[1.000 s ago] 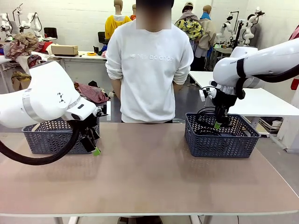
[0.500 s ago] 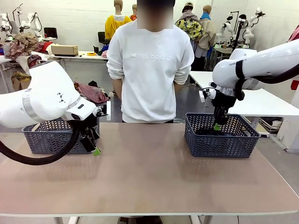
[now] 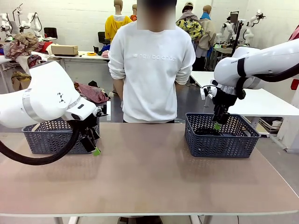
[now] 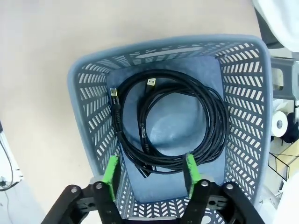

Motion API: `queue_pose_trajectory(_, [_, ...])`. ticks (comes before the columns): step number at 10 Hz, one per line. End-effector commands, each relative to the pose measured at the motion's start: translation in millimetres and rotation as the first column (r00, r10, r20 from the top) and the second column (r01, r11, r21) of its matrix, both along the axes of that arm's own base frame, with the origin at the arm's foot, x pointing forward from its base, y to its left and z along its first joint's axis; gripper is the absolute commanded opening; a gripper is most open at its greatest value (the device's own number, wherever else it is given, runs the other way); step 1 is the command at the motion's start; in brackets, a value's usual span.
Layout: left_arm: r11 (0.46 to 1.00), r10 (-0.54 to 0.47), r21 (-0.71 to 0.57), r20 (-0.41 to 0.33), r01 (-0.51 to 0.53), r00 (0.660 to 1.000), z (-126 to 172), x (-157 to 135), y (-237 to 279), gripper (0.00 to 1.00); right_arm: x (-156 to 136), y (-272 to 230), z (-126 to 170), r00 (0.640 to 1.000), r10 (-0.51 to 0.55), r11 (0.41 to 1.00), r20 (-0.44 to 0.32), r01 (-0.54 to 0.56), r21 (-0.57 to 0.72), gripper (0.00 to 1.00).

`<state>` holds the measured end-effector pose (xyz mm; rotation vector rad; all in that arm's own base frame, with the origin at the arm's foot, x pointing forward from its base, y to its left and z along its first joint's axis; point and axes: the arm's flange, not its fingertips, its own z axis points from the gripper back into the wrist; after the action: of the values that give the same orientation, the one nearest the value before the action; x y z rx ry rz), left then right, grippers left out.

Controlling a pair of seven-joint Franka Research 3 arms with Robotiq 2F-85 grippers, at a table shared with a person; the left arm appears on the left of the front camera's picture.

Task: Organize the cables according to human instructions.
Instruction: Pick up a bundle of cables and place it in the basket indicated by the human.

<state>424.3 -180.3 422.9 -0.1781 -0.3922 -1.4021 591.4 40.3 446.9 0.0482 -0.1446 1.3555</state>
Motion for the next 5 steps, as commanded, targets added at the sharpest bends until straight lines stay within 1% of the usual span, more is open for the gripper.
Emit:
queue_pose_trajectory(1, [1.000, 0.003, -0.001, 0.000, -0.003, 1.000, 1.6, 0.5, 2.1, 1.00, -1.3, 0.0, 1.5, 1.000, -0.023, 1.000, -0.004, 0.023, 0.020, 1.00])
queue_pose_trajectory(2, [1.000, 0.003, -0.001, 0.000, -0.003, 1.000, 1.6, 0.5, 2.1, 1.00, -0.9, 0.8, 1.1, 1.000, -0.020, 1.000, -0.010, 0.020, 0.016, 0.96])
queue_pose_trajectory(3, [1.000, 0.003, -0.001, 0.000, -0.003, 1.000, 1.6, 0.5, 2.1, 1.00, 0.2, 1.4, 0.6, 1.000, -0.019, 1.000, -0.018, 0.019, 0.011, 1.00])
queue_pose_trajectory(4, [1.000, 0.003, -0.001, 0.000, -0.003, 1.000, 1.6, 0.5, 2.1, 1.00, 1.4, 1.4, -0.4, 1.000, -0.019, 1.000, -0.025, 0.019, 0.006, 0.95])
queue_pose_trajectory(5, [1.000, 0.003, -0.001, 0.000, -0.003, 1.000, 1.6, 0.5, 2.1, 1.00, 3.6, 3.2, -1.6, 0.998, -0.053, 0.999, -0.014, 0.053, -0.012, 1.00])
